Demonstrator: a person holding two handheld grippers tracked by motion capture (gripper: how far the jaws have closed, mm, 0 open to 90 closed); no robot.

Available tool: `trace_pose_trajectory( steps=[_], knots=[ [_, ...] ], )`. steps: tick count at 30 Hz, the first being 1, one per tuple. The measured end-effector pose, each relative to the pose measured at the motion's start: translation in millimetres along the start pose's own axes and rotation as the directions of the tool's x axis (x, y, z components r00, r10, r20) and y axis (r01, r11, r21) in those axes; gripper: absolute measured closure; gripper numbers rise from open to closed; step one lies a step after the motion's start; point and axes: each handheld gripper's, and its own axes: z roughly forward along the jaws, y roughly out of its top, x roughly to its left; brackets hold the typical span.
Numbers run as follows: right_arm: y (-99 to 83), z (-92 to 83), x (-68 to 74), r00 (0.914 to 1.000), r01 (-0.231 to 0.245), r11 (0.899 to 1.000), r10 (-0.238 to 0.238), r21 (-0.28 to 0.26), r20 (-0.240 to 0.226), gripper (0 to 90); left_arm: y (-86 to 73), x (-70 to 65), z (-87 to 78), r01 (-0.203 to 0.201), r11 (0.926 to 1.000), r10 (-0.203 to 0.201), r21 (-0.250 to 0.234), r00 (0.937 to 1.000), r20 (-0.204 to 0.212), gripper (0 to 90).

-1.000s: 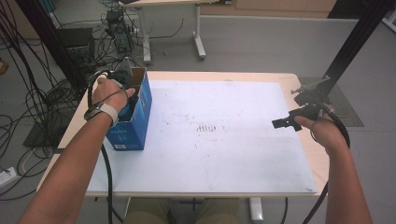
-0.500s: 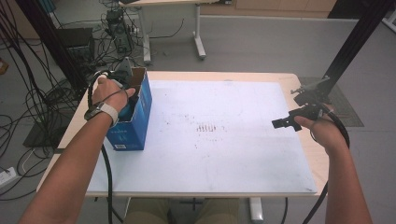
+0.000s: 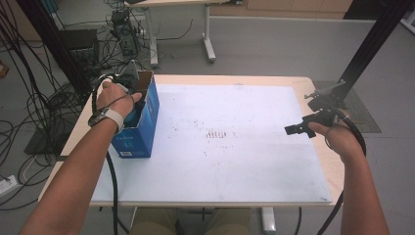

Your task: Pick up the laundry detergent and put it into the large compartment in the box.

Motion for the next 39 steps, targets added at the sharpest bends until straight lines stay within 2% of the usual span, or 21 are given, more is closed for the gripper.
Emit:
trace_pose_trajectory(
  steps=[23, 34, 39],
  knots=[
    [0.5, 0.8, 0.1, 1.0, -0.004, 1.0, 0.004, 0.002, 0.001, 8.9, -0.4, 0.0, 0.1, 0.002, 1.0, -0.002, -0.002, 1.0, -0.001, 39.1],
    [-0.2, 0.6, 0.3, 1.0, -0.002, 1.0, 0.002, 0.003, 0.001, 8.9, -3.6, 0.3, 0.1, 0.003, 0.9998, -0.003, -0.019, 1.0, 0.001, 38.9],
    [-0.2, 0.5, 0.4, 1.0, -0.003, 1.0, 0.003, 0.003, 0.002, 8.9, -5.9, 2.5, -2.3, 0.009, 0.9994, -0.009, -0.033, 0.9999, 0.01, 34.3]
  ],
)
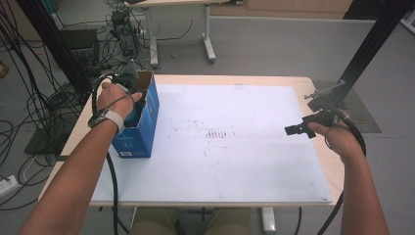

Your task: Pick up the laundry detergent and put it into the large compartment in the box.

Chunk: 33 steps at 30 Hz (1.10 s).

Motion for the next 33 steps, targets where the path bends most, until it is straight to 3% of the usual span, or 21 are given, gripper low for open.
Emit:
trace_pose_trajectory(
  steps=[11, 17, 20, 24, 27, 33],
  knots=[
    [1.0, -1.6, 3.0, 1.0, 0.004, 1.0, -0.004, 0.002, 0.001, 8.9, -4.9, 3.7, -4.8, -0.007, 0.9998, 0.007, -0.017, 0.9999, 0.01, 28.8],
    [1.7, -4.4, 6.2, 1.0, 0.006, 1.0, -0.006, -0.001, 0.006, 8.9, -7.6, 0.8, -18.1, -0.034, 0.9988, 0.034, -0.035, 0.9994, -0.002, 28.2],
    [2.0, -5.4, 7.8, 0.9999, 0.01, 1.0, -0.01, -0.002, 0.006, 8.9, -9.6, 1.7, -24.4, -0.031, 0.9985, 0.031, -0.044, 0.9995, 0.0, 20.4],
    [1.1, -6.8, 9.1, 0.9999, 0.01, 1.0, -0.01, -0.003, 0.007, 8.9, -12.1, 3.2, -33.1, -0.043, 0.9975, 0.044, -0.056, 0.999, 0.014, 18.2],
    [0.0, -8.1, 10.0, 0.9999, 0.009, 1.0, -0.009, -0.004, 0.009, 8.9, -9.9, 4.1, -39.3, -0.062, 0.997, 0.063, -0.047, 0.9974, 0.034, 13.6],
    [-2.5, -12.9, 11.2, 0.9999, 0.008, 1.0, -0.008, -0.007, 0.014, 8.9, -8.4, 0.4, -57.8, -0.113, 0.9919, 0.116, -0.057, 0.9921, 0.048, 13.2]
  ],
)
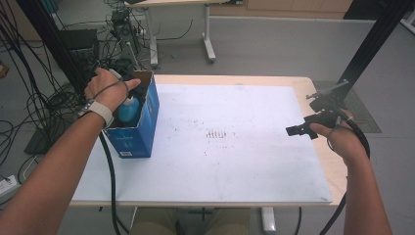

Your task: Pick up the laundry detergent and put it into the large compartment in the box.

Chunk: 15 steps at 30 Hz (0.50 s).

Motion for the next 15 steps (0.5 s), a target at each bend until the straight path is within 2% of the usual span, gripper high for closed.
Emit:
trace_pose_trajectory(
  steps=[3, 6, 12, 15],
  knots=[
    [-0.7, -1.9, 0.1, 1.0, -0.002, 1.0, 0.002, 0.002, 0.005, 8.9, -0.8, -3.9, -11.1, -0.014, 0.9998, 0.014, -0.017, 0.9999, -0.005, 11.8],
    [-0.4, -3.8, 1.1, 1.0, -0.001, 1.0, 0.001, 0.003, 0.007, 8.9, 0.2, -5.7, -21.7, -0.031, 0.9994, 0.031, -0.013, 0.9995, 0.002, 11.0],
    [-1.5, -7.3, 1.2, 0.9999, -0.006, 1.0, 0.006, 0.002, 0.013, 8.9, -4.7, -8.1, -44.2, -0.082, 0.9955, 0.083, -0.048, 0.9965, 0.014, 10.1],
    [-0.9, -7.9, 1.8, 0.9999, -0.006, 1.0, 0.006, 0.003, 0.014, 8.9, -7.9, -5.7, -56.4, -0.106, 0.9915, 0.11, -0.075, 0.9927, 0.049, 9.7]
  ],
)
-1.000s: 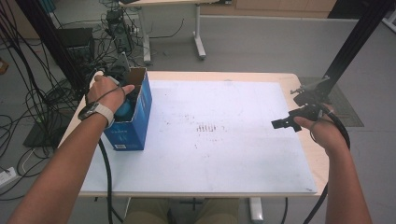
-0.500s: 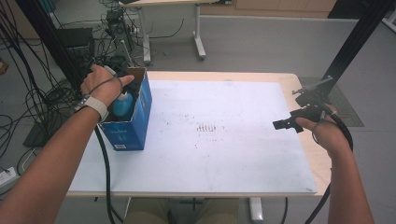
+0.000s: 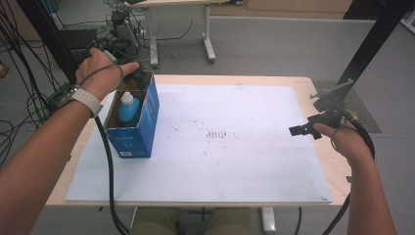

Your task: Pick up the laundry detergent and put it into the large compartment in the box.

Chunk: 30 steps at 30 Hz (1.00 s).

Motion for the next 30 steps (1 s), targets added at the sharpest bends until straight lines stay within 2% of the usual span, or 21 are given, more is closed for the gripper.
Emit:
trace_pose_trajectory(
  steps=[3, 8, 11, 15, 16, 19, 22, 23, 25, 28, 29, 30],
  knots=[
    [1.4, -0.4, 0.7, 1.0, 0.001, 1.0, -0.001, 0.001, 0.0, 8.9, -2.7, -0.5, -12.9, -0.041, 0.9989, 0.042, -0.024, 0.9986, 0.031, 9.7],
    [3.9, -1.8, 1.6, 1.0, 0.003, 1.0, -0.003, 0.002, 0.001, 8.9, -10.4, -10.9, -33.6, -0.121, 0.9907, 0.123, -0.061, 0.9918, 0.033, 9.7],
    [3.8, -2.6, 1.7, 1.0, 0.002, 1.0, -0.002, -0.002, 0.004, 8.9, -14.7, -17.0, -44.6, -0.171, 0.9826, 0.174, -0.073, 0.9842, 0.034, 9.3],
    [4.6, -3.0, 2.2, 1.0, 0.0, 1.0, 0.0, 0.001, 0.004, 8.9, -17.9, -26.1, -54.2, -0.233, 0.9692, 0.238, -0.079, 0.9703, 0.047, 8.0],
    [4.9, -3.2, 2.7, 1.0, 0.0, 1.0, 0.0, 0.001, 0.005, 8.9, -18.3, -27.7, -55.6, -0.247, 0.9654, 0.252, -0.083, 0.9661, 0.054, 7.0],
    [5.6, -4.2, 4.3, 1.0, 0.002, 1.0, -0.002, -0.002, 0.007, 8.9, -17.1, -31.3, -57.7, -0.302, 0.9498, 0.309, -0.083, 0.9468, 0.091, 4.9],
    [5.4, -5.3, 6.1, 1.0, 0.001, 1.0, -0.001, -0.005, 0.008, 8.9, -16.3, -38.9, -58.4, -0.335, 0.938, 0.343, -0.088, 0.9343, 0.097, 5.1],
    [5.2, -5.4, 6.7, 1.0, 0.003, 1.0, -0.003, -0.006, 0.009, 8.9, -15.5, -40.0, -58.4, -0.349, 0.933, 0.357, -0.09, 0.9283, 0.104, 5.1],
    [5.1, -6.0, 7.9, 1.0, 0.001, 1.0, -0.001, -0.006, 0.01, 8.9, -13.4, -42.2, -57.8, -0.365, 0.927, 0.374, -0.085, 0.9199, 0.119, 5.3],
    [5.5, -6.9, 9.5, 0.9999, 0.003, 1.0, -0.003, -0.004, 0.011, 8.9, -11.7, -46.0, -56.3, -0.402, 0.911, 0.412, -0.091, 0.9008, 0.138, 5.3],
    [6.1, -7.3, 9.8, 0.9999, 0.004, 1.0, -0.004, -0.001, 0.011, 8.9, -10.9, -47.1, -55.4, -0.425, 0.9003, 0.435, -0.096, 0.8879, 0.15, 5.3],
    [6.0, -7.7, 10.2, 0.9999, 0.002, 1.0, -0.002, -0.004, 0.013, 8.9, -10.8, -47.7, -54.9, -0.438, 0.8935, 0.449, -0.1, 0.8801, 0.155, 5.3]
  ],
)
